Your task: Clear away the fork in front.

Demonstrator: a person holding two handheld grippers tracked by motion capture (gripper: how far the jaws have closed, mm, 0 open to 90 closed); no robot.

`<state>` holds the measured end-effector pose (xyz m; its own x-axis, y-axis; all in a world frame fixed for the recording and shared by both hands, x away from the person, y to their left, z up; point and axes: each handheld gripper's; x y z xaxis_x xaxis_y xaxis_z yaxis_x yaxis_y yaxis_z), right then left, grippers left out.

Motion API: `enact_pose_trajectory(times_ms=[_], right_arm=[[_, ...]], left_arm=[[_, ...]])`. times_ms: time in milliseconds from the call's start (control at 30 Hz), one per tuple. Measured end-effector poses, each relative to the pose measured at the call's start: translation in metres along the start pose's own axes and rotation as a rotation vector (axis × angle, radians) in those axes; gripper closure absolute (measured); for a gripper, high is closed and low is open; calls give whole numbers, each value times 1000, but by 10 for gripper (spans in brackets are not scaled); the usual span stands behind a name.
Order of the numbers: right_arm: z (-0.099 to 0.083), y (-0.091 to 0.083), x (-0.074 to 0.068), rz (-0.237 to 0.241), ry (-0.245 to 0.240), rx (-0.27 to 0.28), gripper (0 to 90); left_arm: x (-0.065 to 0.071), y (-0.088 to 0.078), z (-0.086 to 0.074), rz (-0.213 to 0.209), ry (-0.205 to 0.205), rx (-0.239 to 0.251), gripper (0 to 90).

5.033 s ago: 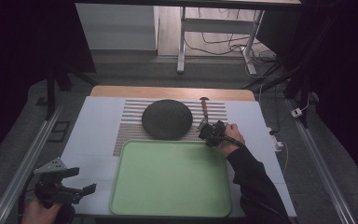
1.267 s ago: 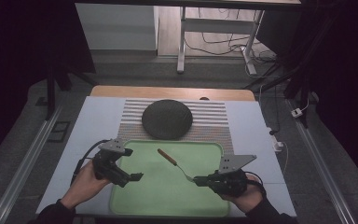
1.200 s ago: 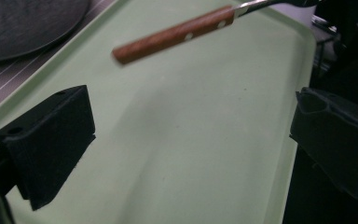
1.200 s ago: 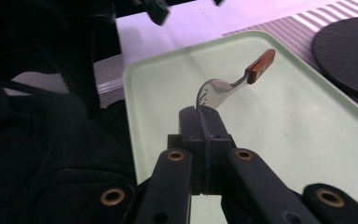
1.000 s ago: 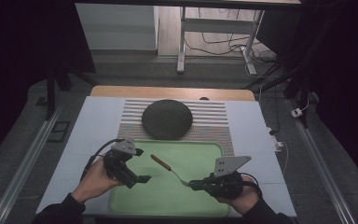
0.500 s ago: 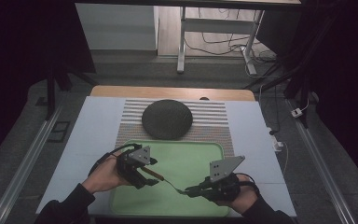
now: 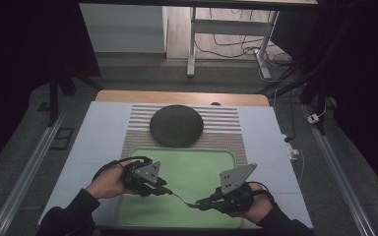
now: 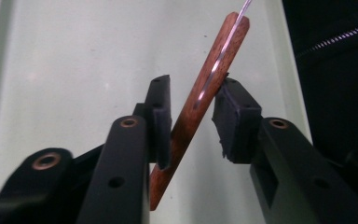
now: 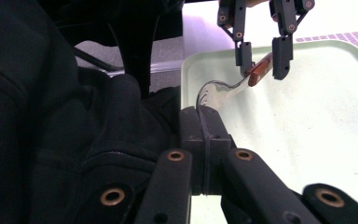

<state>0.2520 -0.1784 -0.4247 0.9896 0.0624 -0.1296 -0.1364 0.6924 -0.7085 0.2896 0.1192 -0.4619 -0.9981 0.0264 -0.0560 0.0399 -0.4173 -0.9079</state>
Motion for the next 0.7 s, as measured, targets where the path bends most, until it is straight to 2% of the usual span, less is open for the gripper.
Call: enact_pose_trajectory(times_ms=[33, 67, 100, 133, 233, 300, 333, 367, 433, 467, 500, 567, 633, 667, 700], right_arm=[[0, 0, 0, 6, -3, -3, 900], [0, 1, 0, 10, -8, -5, 900], [0, 1, 0, 10, -8, -5, 900], [0, 1, 0, 20, -11, -10, 900], [-2, 0, 1, 32, -23, -15, 900], [-2, 0, 2, 31, -25, -14, 893], [-4, -2, 4, -4, -17, -12, 865], [-5, -3, 5, -22, -4, -7, 839], [-8, -6, 9, -70, 19, -4, 798], [-10, -7, 11, -82, 33, -3, 794], [-11, -8, 12, -88, 49, 6, 770], [-13, -9, 15, -114, 73, 17, 726], [-15, -10, 16, -140, 89, 24, 672], [-15, -10, 16, -140, 89, 24, 672], [-16, -11, 17, -155, 100, 35, 648]], left_arm=[[0, 1, 0, -10, 7, -2, 680], [1, 1, 0, -18, 32, -11, 688], [1, 1, 0, -18, 32, -11, 697], [2, 2, 1, -33, 54, -17, 706], [3, 3, 2, -38, 71, -23, 727], [4, 4, 3, -43, 97, -40, 738], [5, 5, 3, -46, 103, -48, 764], [7, 8, 3, -64, 108, -51, 777], [7, 9, 3, -71, 108, -52, 797], [7, 9, 4, -79, 95, -53, 798], [7, 10, 4, -88, 58, -50, 798], [6, 10, 4, -90, 43, -53, 799], [5, 10, 3, -98, -7, -64, 798], [5, 10, 3, -98, -7, -64, 799], [5, 9, 2, -103, -36, -71, 799]])
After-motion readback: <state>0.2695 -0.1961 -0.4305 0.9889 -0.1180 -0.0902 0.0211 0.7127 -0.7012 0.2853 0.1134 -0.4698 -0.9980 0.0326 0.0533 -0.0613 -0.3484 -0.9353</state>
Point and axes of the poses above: each handheld gripper's, and its own axes: y roughly forward along the jaws, z roughly out of its top, x roughly to its right, and after that the axes turned 10 degrees about -x, right-handed
